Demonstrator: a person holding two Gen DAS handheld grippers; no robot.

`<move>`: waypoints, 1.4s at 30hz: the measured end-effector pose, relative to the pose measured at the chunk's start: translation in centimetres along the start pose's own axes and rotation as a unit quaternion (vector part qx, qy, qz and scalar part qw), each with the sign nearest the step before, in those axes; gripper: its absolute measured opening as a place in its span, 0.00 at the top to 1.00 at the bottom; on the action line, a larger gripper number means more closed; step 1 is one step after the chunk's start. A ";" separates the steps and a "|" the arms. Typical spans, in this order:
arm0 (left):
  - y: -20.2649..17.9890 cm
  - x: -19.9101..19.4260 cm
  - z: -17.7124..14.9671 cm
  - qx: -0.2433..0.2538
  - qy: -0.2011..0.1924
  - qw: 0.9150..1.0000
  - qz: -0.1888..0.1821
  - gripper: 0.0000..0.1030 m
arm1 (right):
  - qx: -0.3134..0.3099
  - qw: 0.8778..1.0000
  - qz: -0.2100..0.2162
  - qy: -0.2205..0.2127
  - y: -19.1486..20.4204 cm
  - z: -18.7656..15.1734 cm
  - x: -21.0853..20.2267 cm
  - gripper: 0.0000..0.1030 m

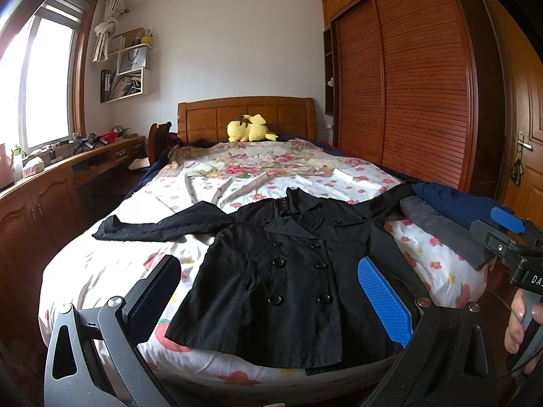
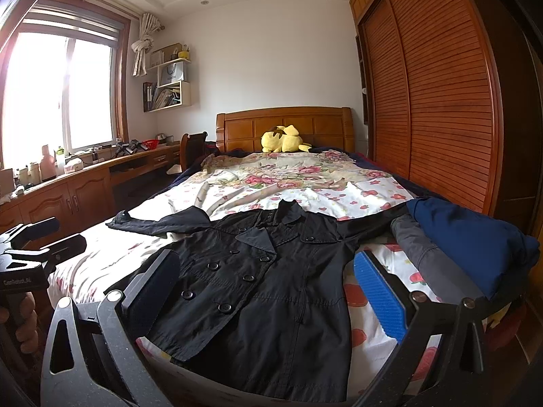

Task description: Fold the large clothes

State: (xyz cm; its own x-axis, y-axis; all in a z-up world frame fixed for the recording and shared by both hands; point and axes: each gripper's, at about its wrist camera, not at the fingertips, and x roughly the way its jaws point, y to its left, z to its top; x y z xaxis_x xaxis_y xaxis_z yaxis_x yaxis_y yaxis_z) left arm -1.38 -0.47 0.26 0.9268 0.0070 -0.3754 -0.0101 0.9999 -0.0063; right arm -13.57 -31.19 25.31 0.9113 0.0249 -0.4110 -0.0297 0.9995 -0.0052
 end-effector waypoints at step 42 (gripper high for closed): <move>-0.1 -0.6 -0.1 0.002 -0.011 1.000 -0.002 0.00 | -0.001 1.000 0.002 -0.005 0.8 0.4 -0.4 0.00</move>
State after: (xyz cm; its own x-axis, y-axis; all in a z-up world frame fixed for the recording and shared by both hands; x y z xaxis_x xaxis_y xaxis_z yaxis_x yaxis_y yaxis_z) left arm -1.99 -0.57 0.45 0.9348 0.0022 -0.3553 -0.0040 1.0000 -0.0042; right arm -13.81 -30.42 25.81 0.9150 0.0282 -0.4025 -0.0332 0.9994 -0.0054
